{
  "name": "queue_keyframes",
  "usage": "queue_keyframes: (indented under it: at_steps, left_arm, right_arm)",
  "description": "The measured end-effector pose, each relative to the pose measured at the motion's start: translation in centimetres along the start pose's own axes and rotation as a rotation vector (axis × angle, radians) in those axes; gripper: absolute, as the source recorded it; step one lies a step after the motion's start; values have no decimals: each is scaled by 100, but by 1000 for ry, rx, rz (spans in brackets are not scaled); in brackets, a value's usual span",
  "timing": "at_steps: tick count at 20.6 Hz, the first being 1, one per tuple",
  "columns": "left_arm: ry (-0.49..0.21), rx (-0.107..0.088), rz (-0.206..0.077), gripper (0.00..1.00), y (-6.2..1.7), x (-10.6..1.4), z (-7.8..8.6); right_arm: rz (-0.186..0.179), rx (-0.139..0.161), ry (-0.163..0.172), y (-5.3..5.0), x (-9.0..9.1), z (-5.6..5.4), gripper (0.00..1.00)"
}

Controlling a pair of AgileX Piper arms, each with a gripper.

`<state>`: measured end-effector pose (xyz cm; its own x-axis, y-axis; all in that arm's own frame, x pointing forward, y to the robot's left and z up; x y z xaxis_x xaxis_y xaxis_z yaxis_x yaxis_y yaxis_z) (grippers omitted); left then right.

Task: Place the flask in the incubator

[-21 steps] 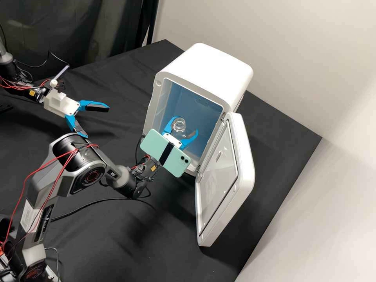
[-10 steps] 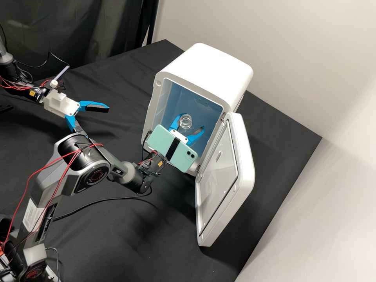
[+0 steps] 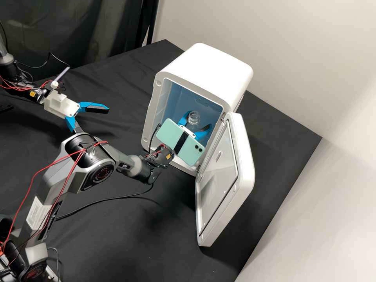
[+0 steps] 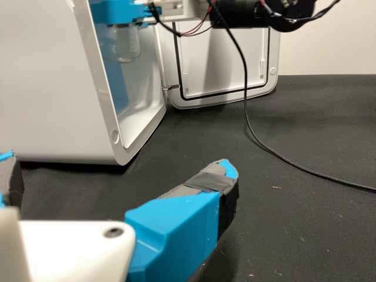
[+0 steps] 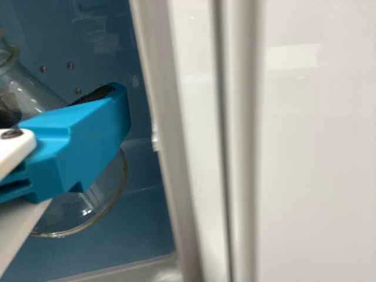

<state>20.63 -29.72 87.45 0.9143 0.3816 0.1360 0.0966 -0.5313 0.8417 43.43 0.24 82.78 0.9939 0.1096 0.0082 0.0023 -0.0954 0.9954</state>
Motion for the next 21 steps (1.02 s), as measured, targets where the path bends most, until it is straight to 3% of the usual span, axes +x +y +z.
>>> queue_keyframes:
  at_steps: [7, 9, 16, 18, 21]
  left_arm:
    - [0, 0, 0, 100, 0, 0, 0]
    - [-2, 0, 0, 100, 0, 1, 4]
    - [-7, 0, -1, 100, -2, 8, 25]
    - [-7, 0, -1, 100, -2, 8, 25]
    - [-7, 0, -1, 100, -2, 8, 25]
  right_arm:
    - [-84, 0, -35, -292, 199, -15, 0]
    - [-98, -15, -43, -343, 247, -15, 0]
    - [-101, -31, -59, -424, 382, 26, 0]
    - [-106, -46, -74, -462, 407, 80, 0]
    - [-108, -42, -105, -498, 436, 155, 0]
